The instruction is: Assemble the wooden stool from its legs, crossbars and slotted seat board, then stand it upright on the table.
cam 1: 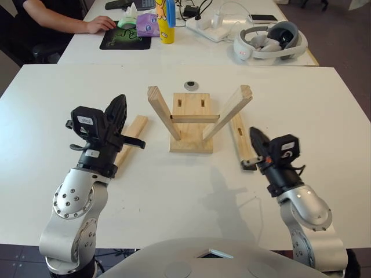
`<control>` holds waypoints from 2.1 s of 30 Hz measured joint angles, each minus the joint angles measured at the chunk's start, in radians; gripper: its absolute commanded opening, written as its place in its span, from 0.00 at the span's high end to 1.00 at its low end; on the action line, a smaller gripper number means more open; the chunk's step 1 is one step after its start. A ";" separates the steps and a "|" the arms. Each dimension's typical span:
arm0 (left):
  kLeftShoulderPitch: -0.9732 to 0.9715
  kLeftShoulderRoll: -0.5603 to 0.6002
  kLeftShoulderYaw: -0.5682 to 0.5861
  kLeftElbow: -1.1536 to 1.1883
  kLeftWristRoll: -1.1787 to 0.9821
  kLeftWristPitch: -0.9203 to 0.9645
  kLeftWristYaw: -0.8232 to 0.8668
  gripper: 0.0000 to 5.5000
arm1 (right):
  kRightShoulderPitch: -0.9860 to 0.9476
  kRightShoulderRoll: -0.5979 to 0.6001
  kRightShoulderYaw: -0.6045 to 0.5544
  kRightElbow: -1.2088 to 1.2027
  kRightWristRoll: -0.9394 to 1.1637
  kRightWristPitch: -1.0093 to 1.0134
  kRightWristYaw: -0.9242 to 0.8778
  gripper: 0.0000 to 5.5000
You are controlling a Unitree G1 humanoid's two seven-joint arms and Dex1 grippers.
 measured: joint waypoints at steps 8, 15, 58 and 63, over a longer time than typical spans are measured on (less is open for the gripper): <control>-0.143 -0.027 -0.001 0.069 0.046 0.011 0.055 1.00 | -0.272 0.043 -0.033 0.060 -0.047 0.105 -0.129 1.00; -0.142 -0.027 -0.105 0.096 0.039 0.074 0.018 1.00 | -0.354 0.054 0.082 0.083 -0.046 0.168 -0.111 1.00; -0.096 0.173 -0.192 0.386 0.126 0.333 -0.234 1.00 | -0.281 -0.152 0.352 0.457 -0.160 0.204 0.113 1.00; -0.133 0.188 -0.232 0.433 0.116 0.333 -0.293 1.00 | -0.354 -0.147 0.383 0.532 -0.185 0.203 0.121 1.00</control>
